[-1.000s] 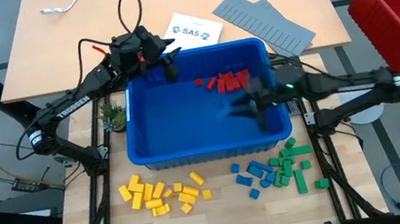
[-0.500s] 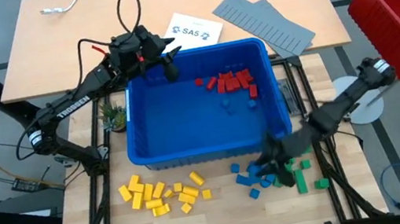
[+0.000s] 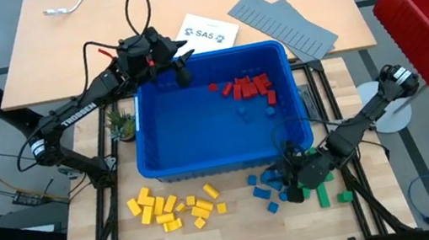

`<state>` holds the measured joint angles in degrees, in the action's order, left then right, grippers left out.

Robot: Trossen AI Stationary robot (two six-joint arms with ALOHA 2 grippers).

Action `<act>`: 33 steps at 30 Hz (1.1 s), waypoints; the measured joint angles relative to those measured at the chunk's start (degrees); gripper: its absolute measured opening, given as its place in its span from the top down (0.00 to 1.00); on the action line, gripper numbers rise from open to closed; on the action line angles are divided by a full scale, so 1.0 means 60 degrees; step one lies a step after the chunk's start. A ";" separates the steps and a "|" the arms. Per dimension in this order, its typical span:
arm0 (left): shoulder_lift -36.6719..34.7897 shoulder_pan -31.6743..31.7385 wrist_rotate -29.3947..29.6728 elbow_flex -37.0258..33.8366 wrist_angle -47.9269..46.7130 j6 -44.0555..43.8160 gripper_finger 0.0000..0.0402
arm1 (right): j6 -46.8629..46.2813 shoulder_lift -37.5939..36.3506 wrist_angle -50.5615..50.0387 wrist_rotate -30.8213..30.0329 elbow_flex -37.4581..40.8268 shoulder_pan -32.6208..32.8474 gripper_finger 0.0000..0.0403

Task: Sort blocks
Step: Remove the blue block from the blue bin

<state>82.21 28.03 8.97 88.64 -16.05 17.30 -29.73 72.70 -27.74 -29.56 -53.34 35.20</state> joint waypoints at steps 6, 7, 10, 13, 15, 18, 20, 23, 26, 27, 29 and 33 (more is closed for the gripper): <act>0.0000 -0.0003 0.0000 0.0000 -0.0004 0.0000 0.61 | 0.0060 -0.0768 0.1136 0.0630 0.0051 0.0021 0.73; 0.0000 -0.0001 0.0000 0.0000 -0.0004 0.0000 0.61 | 0.0053 -0.0904 0.1343 0.0802 0.0047 0.0079 0.73; 0.0000 -0.0002 -0.0001 0.0000 -0.0004 0.0000 0.61 | -0.0215 -0.1040 0.1802 0.1441 0.0040 0.0408 0.73; 0.0000 -0.0002 0.0000 0.0000 -0.0004 0.0000 0.61 | -0.1072 -0.0877 0.1589 0.1795 0.0032 0.0914 0.73; 0.0000 -0.0004 0.0000 0.0000 -0.0007 0.0000 0.61 | -0.1573 -0.0558 0.1031 0.1740 0.0032 0.1217 0.73; 0.0000 -0.0001 0.0000 0.0000 -0.0004 0.0040 0.61 | -0.2274 0.0146 0.0055 0.1047 0.0032 0.1520 0.73; 0.0000 -0.0002 0.0000 0.0000 -0.0004 0.0044 0.61 | -0.2817 0.0706 -0.0547 0.0567 0.0032 0.1594 0.73; 0.0000 -0.0003 0.0000 0.0000 -0.0007 0.0047 0.61 | -0.3646 0.1575 -0.0959 0.0069 0.0032 0.1577 0.73; 0.0000 -0.0002 0.0000 0.0000 -0.0004 0.0051 0.61 | -0.4101 0.2393 -0.0960 -0.0268 0.0031 0.1438 0.70; 0.0000 0.0000 0.0000 0.0000 -0.0011 0.0054 0.61 | -0.4168 0.2570 -0.0860 -0.0372 -0.0016 0.1368 0.68; 0.0000 -0.0002 0.0000 0.0003 -0.0007 0.0056 0.61 | -0.4400 0.2826 -0.0730 -0.0357 -0.0030 0.1249 0.65; 0.0000 -0.0004 0.0000 0.0002 -0.0007 0.0062 0.61 | -0.4548 0.2767 -0.0922 0.0234 0.0026 0.1140 0.58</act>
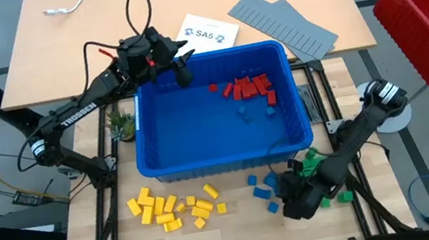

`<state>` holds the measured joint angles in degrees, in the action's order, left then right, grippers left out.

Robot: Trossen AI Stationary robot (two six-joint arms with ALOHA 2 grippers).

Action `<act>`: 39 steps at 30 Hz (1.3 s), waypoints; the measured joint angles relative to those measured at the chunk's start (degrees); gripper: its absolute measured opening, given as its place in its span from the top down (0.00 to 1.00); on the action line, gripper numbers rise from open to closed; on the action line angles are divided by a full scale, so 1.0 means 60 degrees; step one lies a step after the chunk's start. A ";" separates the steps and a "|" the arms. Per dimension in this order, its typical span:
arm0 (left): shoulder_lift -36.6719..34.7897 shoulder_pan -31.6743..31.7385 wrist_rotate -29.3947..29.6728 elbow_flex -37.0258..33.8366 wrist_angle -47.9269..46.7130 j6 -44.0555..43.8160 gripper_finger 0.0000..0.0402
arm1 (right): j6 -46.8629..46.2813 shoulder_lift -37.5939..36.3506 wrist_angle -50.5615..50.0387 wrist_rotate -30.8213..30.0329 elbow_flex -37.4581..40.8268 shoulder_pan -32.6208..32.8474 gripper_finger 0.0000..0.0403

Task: Sort blocks
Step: Remove the blue block from the blue bin

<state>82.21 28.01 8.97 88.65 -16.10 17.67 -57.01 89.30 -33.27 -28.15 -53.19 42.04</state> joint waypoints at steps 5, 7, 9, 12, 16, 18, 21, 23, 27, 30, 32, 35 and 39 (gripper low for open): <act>0.0000 0.0000 -0.0001 -0.0002 0.0254 0.0004 0.61 | 0.0079 -0.1043 -0.0173 0.1048 0.0010 0.0021 0.50; 0.0000 0.0002 0.0000 -0.0002 0.0289 0.0005 0.61 | 0.0081 -0.1768 -0.0089 0.1695 -0.0010 0.0026 0.48; 0.0000 0.0001 0.0000 -0.0002 0.0293 0.0004 0.61 | -0.0024 -0.2492 0.0025 0.2195 -0.0008 -0.0034 0.47; 0.0000 0.0000 -0.0003 -0.0002 0.0380 0.0005 0.61 | -0.0171 -0.3694 0.0527 0.2441 -0.0011 -0.0146 0.48; 0.0000 0.0004 0.0000 -0.0002 0.0426 0.0004 0.61 | 0.0242 -0.5031 0.1200 0.1851 -0.0011 -0.0414 0.50; 0.0000 0.0000 0.0000 -0.0002 0.0447 0.0004 0.61 | 0.0986 -0.5567 0.1608 0.1107 -0.0011 -0.0594 0.51; 0.0000 0.0004 -0.0004 -0.0002 0.0517 0.0004 0.61 | 0.3040 -0.6042 0.2313 -0.0182 -0.0011 -0.1003 0.52; 0.0000 0.0004 -0.0040 -0.0002 0.0553 0.0004 0.61 | 0.4646 -0.6215 0.2886 -0.1199 -0.0011 -0.1367 0.53; 0.0000 0.0000 -0.0056 -0.0002 0.0562 -0.0751 0.61 | 0.7540 -0.6248 0.3394 -0.3269 -0.0015 -0.2326 0.55; 0.0000 0.0001 -0.0182 -0.0002 0.0611 -0.1224 0.61 | 0.9013 -0.6260 0.2786 -0.3851 -0.0015 -0.3438 0.56; 0.0000 0.0002 -0.0231 -0.0002 0.0645 -0.1239 0.61 | 0.9455 -0.6337 0.2127 -0.3793 -0.0008 -0.4319 0.56; 0.0000 0.0000 -0.0241 -0.0002 0.0663 -0.1243 0.61 | 0.9184 -0.6609 0.1673 -0.3731 -0.0008 -0.5681 0.57; 0.0000 0.0000 -0.0270 -0.0001 0.0640 -0.1526 0.61 | 0.6900 -0.6941 0.0669 -0.3055 -0.0011 -0.7689 0.58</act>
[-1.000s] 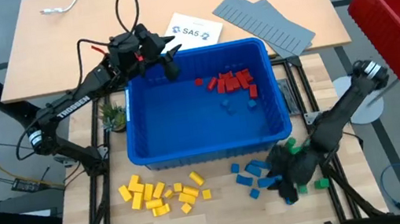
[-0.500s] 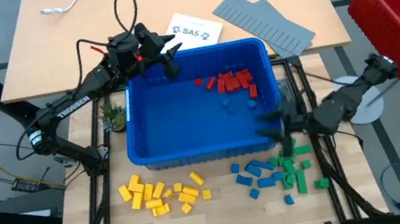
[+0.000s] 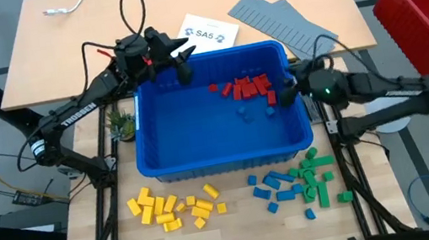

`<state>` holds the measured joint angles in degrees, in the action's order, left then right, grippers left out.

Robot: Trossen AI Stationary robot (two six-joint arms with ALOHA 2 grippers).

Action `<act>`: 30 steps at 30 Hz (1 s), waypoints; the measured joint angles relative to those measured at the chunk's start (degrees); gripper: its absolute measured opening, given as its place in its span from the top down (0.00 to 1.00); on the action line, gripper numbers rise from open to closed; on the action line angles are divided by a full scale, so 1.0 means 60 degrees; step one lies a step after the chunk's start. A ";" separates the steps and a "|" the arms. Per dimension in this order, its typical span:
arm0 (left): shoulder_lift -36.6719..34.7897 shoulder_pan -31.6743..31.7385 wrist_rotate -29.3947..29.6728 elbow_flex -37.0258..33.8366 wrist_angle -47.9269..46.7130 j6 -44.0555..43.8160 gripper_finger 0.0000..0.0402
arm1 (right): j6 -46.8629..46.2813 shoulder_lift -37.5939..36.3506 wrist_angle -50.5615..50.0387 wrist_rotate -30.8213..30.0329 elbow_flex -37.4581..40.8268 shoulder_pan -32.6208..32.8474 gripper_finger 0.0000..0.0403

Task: Sort blocks
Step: Remove the blue block from the blue bin

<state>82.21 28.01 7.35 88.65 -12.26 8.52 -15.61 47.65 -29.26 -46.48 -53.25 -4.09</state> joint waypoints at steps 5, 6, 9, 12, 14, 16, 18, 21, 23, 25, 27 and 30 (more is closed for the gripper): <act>0.0004 0.0000 0.0000 0.0000 -0.0649 0.0092 0.61 | -0.2124 -0.0067 -0.2271 0.1724 0.0004 -0.2556 0.59; 0.0004 0.0000 0.0000 -0.0001 -0.0783 0.0170 0.61 | -0.2371 -0.0068 -0.2474 0.2133 0.0004 -0.2937 0.59; 0.0004 0.0000 0.0000 -0.0001 -0.1197 0.0300 0.61 | -0.2614 -0.0138 -0.2599 0.3679 0.0004 -0.3916 0.59; 0.0004 0.0003 -0.0004 0.0001 -0.1735 0.0334 0.61 | -0.2764 -0.0157 -0.2887 0.4819 -0.0011 -0.4556 0.59; 0.0004 0.0000 -0.0004 -0.0001 -0.2216 0.0459 0.61 | -0.2803 -0.0005 -0.3544 0.5220 -0.0011 -0.4928 0.59; 0.0004 0.0000 -0.0006 -0.0001 -0.2680 0.0544 0.61 | -0.2863 0.0217 -0.4022 0.5653 -0.0007 -0.5150 0.59; 0.0004 0.0000 -0.0033 -0.0001 -0.2951 0.0586 0.61 | -0.2785 0.0382 -0.4066 0.6132 -0.0015 -0.5214 0.59; 0.0004 0.0000 -0.0182 -0.0001 -0.3253 0.0591 0.61 | -0.2517 0.0604 -0.3743 0.6724 0.0009 -0.5216 0.59; 0.0004 0.0000 -0.0528 -0.0001 -0.3445 0.0576 0.61 | -0.2518 0.0780 -0.3375 0.7070 0.0011 -0.5225 0.59; 0.0061 -0.0016 -0.1005 -0.0001 -0.3517 0.0547 0.61 | -0.2487 0.1016 -0.3018 0.7304 0.0008 -0.5201 0.59; 0.0179 -0.0069 -0.1459 0.0002 -0.3505 0.0493 0.61 | -0.2457 0.1262 -0.2683 0.7602 0.0009 -0.5145 0.59; 0.0508 -0.0183 -0.1788 0.0002 -0.3523 0.0472 0.61 | -0.2250 0.1668 -0.2071 0.7828 0.0004 -0.4986 0.59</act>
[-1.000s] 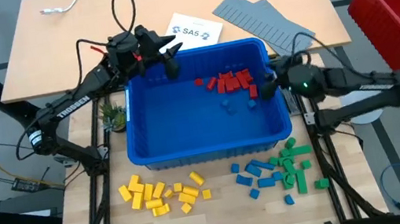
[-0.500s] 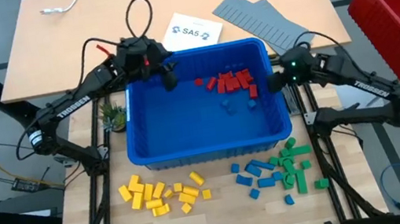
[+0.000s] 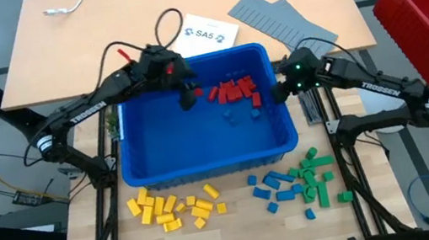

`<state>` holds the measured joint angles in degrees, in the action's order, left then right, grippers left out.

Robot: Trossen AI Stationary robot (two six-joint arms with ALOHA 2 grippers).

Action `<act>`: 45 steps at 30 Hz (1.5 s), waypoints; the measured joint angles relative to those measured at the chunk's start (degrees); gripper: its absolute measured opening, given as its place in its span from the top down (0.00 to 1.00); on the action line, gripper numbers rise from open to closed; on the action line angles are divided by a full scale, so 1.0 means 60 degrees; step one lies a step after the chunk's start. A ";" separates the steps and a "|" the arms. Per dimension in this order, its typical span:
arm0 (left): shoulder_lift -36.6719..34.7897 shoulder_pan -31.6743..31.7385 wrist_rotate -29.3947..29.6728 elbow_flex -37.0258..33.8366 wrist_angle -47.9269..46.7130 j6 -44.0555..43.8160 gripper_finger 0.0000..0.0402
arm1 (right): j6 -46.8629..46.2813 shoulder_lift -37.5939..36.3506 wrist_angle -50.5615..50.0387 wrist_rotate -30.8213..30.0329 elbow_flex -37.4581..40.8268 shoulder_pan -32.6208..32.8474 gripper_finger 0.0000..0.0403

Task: Sort blocks
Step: Remove the blue block from the blue bin

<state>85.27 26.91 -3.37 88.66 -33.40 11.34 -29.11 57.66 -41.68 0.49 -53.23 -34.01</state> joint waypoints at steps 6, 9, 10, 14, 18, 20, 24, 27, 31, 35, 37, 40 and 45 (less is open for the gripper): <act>0.1110 -0.0012 -0.0549 0.0000 0.0147 -0.0611 0.61 | 0.0878 0.0235 0.0474 -0.0134 0.0000 0.0098 0.59; 0.1815 -0.0054 -0.0682 0.0000 0.0151 -0.0186 0.61 | 0.1259 0.0198 0.0453 -0.0295 0.0000 0.0100 0.59; 0.2040 -0.0061 -0.0696 0.0000 0.0158 0.0043 0.61 | 0.1394 0.0194 0.0439 -0.0339 0.0000 0.0099 0.59; 0.2984 -0.0050 -0.0711 0.0003 0.0370 0.0667 0.60 | 0.1754 0.0202 0.0438 -0.0470 0.0000 0.0096 0.59; 0.3817 -0.0050 -0.0992 0.0510 0.0101 0.1263 0.56 | 0.1860 0.0206 0.0443 -0.0535 0.0000 0.0092 0.59; 0.4159 -0.0076 -0.1218 0.0718 0.0016 0.1464 0.52 | 0.1856 0.0206 0.0443 -0.0542 0.0000 0.0092 0.59; 0.4718 -0.0255 -0.1311 0.0783 0.0038 0.2550 0.45 | 0.1874 0.0209 0.0448 -0.0550 0.0000 0.0092 0.58; 0.5018 -0.0333 -0.1340 0.0792 0.0131 0.3337 0.43 | 0.1871 0.0209 0.0450 -0.0561 0.0000 0.0092 0.58; 0.5538 -0.0313 -0.1290 0.0794 0.0315 0.3830 0.44 | 0.1860 0.0213 0.0454 -0.0577 0.0000 0.0092 0.58; 0.5968 -0.0321 -0.1360 0.0794 0.0621 0.4236 0.45 | 0.1865 0.0217 0.0473 -0.0594 0.0000 0.0092 0.58; 0.6218 -0.0364 -0.1417 0.0794 0.0703 0.4311 0.46 | 0.1863 0.0217 0.0483 -0.0601 0.0000 0.0092 0.58; 0.6391 -0.0401 -0.0900 0.0783 0.0913 0.4348 0.46 | 0.1870 0.0220 0.0494 -0.0614 0.0000 0.0089 0.58; 0.6360 -0.0374 -0.0699 0.0792 0.0778 0.4945 0.46 | 0.1901 0.0220 0.0509 -0.0620 0.0000 0.0089 0.57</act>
<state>123.43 24.67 -7.57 93.42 -28.73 41.01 -17.71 58.98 -38.63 -3.23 -53.23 -33.47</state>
